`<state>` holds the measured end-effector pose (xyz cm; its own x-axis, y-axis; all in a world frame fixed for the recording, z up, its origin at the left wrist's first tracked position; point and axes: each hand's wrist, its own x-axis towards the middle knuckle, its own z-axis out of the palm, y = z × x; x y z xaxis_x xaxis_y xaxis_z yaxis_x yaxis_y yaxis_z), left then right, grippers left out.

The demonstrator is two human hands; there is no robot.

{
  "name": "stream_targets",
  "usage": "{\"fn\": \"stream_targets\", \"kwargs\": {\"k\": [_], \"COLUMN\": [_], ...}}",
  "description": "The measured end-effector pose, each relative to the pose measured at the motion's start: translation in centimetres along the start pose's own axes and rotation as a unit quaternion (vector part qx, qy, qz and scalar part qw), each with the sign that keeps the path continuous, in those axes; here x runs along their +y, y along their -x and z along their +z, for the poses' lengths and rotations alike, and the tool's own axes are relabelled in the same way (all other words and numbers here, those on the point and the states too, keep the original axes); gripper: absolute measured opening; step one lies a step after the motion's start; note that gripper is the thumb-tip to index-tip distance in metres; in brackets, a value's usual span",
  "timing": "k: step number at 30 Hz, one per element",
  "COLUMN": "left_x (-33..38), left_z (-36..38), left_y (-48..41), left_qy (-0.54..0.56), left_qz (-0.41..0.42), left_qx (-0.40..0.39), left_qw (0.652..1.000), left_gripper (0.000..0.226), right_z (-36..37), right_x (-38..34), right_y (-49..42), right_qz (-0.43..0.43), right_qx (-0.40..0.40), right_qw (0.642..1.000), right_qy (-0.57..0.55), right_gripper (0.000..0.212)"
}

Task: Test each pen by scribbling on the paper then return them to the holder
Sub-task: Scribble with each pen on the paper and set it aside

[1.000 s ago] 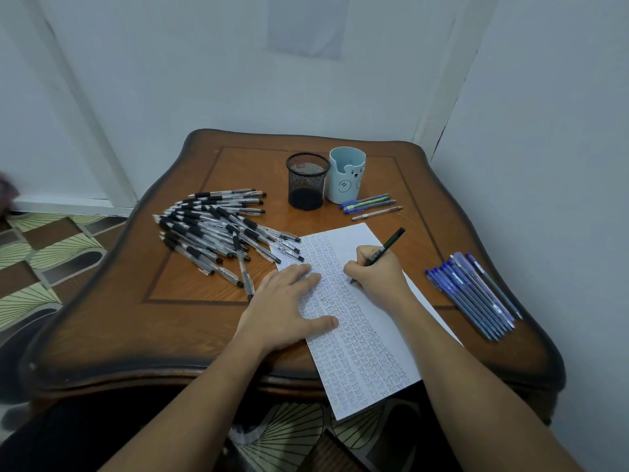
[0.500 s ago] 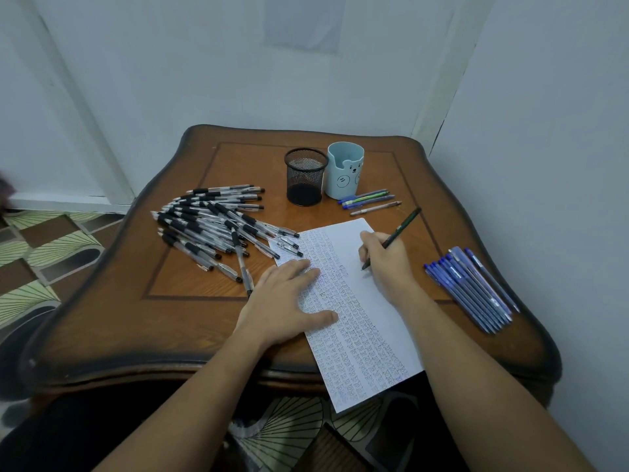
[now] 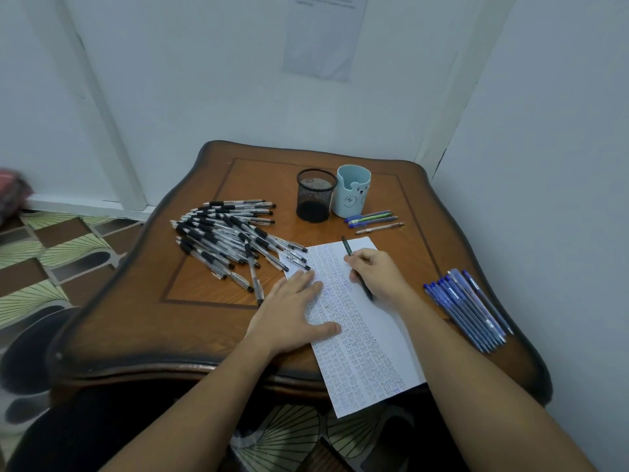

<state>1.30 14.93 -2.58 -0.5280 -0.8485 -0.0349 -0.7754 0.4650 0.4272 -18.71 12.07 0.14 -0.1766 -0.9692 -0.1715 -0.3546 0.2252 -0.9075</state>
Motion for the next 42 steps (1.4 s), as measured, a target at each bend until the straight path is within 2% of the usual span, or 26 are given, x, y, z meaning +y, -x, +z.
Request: {"fn": "stream_targets", "kwargs": {"k": [4, 8, 14, 18, 23, 28, 31, 34, 35, 38, 39, 42], "left_x": [0.5, 0.5, -1.3, -5.3, -12.7, -18.8, -21.7, -23.8, -24.3, -25.2, -25.5, -25.9], "left_z": [-0.7, -2.2, -6.3, -9.8, -13.8, -15.7, -16.0, -16.0, -16.1, -16.3, -16.3, -16.3], "left_y": [0.3, 0.6, 2.5, 5.7, 11.5, 17.3, 20.2, 22.0, 22.4, 23.0, 23.0, 22.9], "left_qy": [0.015, 0.109, 0.09, 0.059, 0.045, 0.037, 0.056, 0.075, 0.077, 0.08, 0.087, 0.099], "left_qz": [0.001, -0.022, -0.032, -0.079, -0.188, -0.291, -0.334, -0.369, -0.378, -0.391, -0.393, -0.393], "left_qx": [0.005, 0.006, 0.055, 0.102, 0.146, 0.155, 0.156, 0.16, 0.165, 0.176, 0.18, 0.189], "left_qw": [1.0, 0.994, 0.994, 0.99, 0.97, 0.943, 0.928, 0.912, 0.908, 0.9, 0.898, 0.894], "left_gripper": [0.082, 0.076, 0.064, 0.063, 0.064, 0.069, 0.07, 0.07, 0.071, 0.07, 0.069, 0.069], "right_z": [-0.7, -0.8, 2.0, 6.6, 15.1, 24.9, 30.6, 35.5, 36.8, 39.0, 39.3, 39.1], "right_x": [-1.2, -2.8, -6.1, -9.2, -13.2, -16.1, -17.8, -19.1, -19.5, -20.1, -20.1, -19.7], "right_y": [-0.3, 0.2, 1.4, 2.1, 3.5, 4.2, 4.7, 4.4, 4.3, 3.8, 3.7, 3.3], "right_qz": [0.011, -0.013, -0.059, -0.119, -0.205, -0.261, -0.256, -0.249, -0.247, -0.225, -0.222, -0.23], "right_qx": [-0.049, -0.05, -0.071, -0.118, -0.193, -0.267, -0.315, -0.336, -0.338, -0.335, -0.336, -0.342], "right_qw": [0.992, 0.982, 0.97, 0.955, 0.92, 0.889, 0.875, 0.862, 0.86, 0.864, 0.863, 0.851], "right_qy": [0.117, 0.182, 0.224, 0.244, 0.274, 0.265, 0.265, 0.288, 0.29, 0.3, 0.306, 0.324], "right_gripper": [0.014, 0.014, 0.011, 0.01, 0.034, 0.027, 0.029, 0.016, 0.018, 0.054, 0.059, 0.05]}}
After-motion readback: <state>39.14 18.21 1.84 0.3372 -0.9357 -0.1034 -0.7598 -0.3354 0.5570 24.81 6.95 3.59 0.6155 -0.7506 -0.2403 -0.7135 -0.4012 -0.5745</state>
